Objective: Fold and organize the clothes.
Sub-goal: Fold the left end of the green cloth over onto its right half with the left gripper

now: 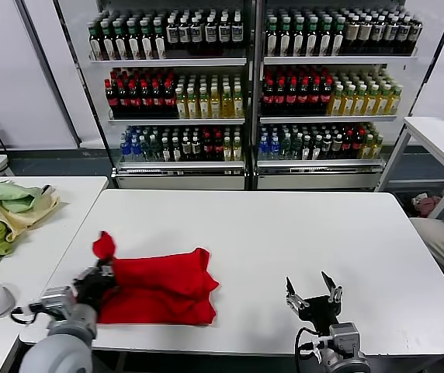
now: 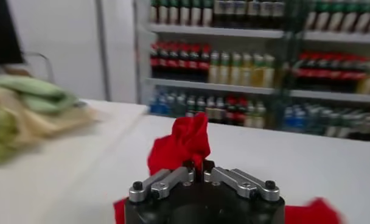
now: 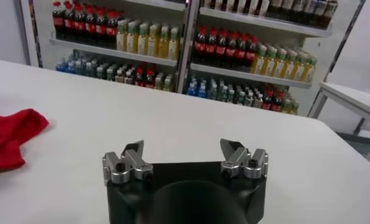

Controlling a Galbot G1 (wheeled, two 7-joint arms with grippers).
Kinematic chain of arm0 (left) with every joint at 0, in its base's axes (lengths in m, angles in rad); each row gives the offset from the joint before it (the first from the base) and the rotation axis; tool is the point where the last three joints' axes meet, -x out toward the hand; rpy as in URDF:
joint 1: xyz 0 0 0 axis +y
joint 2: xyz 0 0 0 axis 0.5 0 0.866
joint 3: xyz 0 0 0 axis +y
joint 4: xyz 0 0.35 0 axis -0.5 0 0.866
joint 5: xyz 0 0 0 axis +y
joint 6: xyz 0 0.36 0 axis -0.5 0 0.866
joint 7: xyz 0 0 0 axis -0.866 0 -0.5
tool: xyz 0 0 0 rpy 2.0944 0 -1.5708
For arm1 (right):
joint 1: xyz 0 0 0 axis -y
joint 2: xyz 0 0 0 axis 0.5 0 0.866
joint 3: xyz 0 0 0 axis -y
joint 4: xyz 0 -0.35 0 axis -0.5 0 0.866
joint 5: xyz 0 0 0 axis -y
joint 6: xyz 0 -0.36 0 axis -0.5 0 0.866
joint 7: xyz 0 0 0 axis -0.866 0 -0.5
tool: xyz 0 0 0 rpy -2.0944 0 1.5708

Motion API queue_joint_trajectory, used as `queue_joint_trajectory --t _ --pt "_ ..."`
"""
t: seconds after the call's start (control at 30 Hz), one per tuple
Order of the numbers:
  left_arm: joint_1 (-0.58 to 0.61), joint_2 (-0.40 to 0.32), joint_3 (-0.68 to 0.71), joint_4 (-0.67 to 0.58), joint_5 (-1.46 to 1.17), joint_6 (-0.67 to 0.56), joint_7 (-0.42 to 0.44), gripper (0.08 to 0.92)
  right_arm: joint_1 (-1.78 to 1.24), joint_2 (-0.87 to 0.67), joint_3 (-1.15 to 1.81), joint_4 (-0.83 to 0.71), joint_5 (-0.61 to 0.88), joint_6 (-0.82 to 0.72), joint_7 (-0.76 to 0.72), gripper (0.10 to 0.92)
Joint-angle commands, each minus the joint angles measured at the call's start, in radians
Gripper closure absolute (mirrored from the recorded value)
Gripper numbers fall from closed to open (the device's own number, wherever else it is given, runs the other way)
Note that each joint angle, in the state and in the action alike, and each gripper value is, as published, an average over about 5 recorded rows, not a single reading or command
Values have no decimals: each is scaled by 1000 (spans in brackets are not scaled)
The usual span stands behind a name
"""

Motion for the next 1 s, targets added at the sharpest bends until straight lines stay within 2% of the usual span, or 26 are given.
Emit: queue_joint_trajectory --t 0.03,0.33,0.53,0.67,0.8,0.9,1.0 --pt "-53 -72 180 -37 -137 8 19 880 0 0 4 4 -2 -1 2 203" --pt "-46 -96 242 -17 -82 7 28 880 4 5 -1 1 -6 -3 3 203" --pt "-77 -135 282 76 -4 -12 73 871 -3 8 -4 10 -12 -3 3 203" --pt "-95 -176 333 122 81 -111 134 781 -4 9 -4 21 -13 -6 4 203" --pt "-91 -180 347 59 192 -196 193 669 -9 10 0 26 -14 -6 4 203" --pt "-71 -141 262 -29 232 -220 222 582 -9 11 3 27 -13 -5 3 203" --pt "-22 -77 74 -49 244 -205 244 496 -8 12 1 27 -13 -4 2 203"
